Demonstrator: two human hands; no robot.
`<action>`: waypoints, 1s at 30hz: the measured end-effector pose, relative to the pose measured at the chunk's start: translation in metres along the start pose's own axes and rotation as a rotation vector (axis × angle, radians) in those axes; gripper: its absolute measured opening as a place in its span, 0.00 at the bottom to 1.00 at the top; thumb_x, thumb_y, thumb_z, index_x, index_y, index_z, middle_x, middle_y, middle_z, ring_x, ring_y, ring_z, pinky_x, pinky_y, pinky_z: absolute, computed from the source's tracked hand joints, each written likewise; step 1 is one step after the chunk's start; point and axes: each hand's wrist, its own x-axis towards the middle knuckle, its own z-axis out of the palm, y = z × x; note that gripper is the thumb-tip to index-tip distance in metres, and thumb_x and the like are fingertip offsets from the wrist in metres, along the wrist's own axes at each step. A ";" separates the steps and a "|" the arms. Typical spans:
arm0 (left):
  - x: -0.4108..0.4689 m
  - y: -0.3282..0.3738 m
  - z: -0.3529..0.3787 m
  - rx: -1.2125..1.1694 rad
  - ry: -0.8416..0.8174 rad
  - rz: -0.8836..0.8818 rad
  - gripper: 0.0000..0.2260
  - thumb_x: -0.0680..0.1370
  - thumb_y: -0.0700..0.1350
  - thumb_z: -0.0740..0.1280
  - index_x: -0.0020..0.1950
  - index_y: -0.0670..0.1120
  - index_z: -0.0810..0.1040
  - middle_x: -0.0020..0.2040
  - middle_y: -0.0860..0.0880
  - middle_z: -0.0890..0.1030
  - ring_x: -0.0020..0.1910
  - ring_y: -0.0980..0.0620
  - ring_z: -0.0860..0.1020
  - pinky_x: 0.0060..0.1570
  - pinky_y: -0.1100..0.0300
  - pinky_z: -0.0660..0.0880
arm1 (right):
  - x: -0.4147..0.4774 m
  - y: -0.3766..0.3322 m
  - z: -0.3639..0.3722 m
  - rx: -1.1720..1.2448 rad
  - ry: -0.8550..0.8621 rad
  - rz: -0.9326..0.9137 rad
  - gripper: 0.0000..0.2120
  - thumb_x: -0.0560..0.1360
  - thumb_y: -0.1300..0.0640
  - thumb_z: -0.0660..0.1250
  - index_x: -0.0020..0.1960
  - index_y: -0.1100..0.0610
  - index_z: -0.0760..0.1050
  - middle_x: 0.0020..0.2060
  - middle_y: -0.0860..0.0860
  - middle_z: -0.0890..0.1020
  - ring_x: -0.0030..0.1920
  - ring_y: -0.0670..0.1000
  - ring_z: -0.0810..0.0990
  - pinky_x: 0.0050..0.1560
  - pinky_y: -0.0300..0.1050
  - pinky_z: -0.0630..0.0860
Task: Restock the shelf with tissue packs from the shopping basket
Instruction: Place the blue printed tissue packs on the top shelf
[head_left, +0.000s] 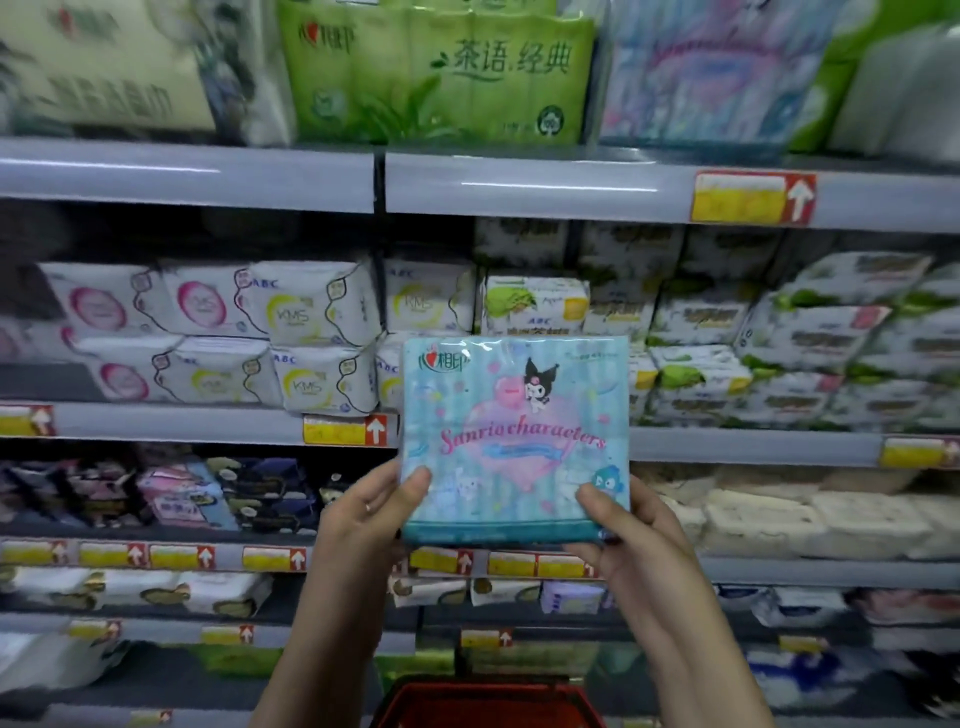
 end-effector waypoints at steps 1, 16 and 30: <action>0.001 0.004 0.002 -0.009 0.016 0.012 0.13 0.72 0.46 0.68 0.54 0.44 0.81 0.48 0.44 0.86 0.47 0.45 0.84 0.45 0.50 0.79 | 0.000 -0.004 0.002 0.019 -0.013 -0.004 0.40 0.51 0.53 0.84 0.59 0.64 0.74 0.52 0.59 0.84 0.49 0.56 0.85 0.39 0.49 0.83; -0.028 0.056 0.027 -0.063 0.004 0.139 0.27 0.63 0.55 0.72 0.61 0.50 0.78 0.55 0.50 0.84 0.55 0.47 0.81 0.49 0.48 0.72 | -0.019 -0.052 0.009 0.022 -0.029 -0.124 0.50 0.43 0.51 0.85 0.62 0.63 0.72 0.57 0.60 0.80 0.51 0.57 0.84 0.51 0.59 0.80; -0.041 0.068 0.034 -0.089 -0.064 0.157 0.21 0.68 0.48 0.70 0.60 0.48 0.78 0.53 0.50 0.85 0.52 0.51 0.83 0.52 0.51 0.77 | -0.039 -0.067 0.010 0.027 -0.078 -0.204 0.53 0.41 0.50 0.86 0.63 0.62 0.72 0.54 0.60 0.83 0.49 0.58 0.84 0.39 0.48 0.81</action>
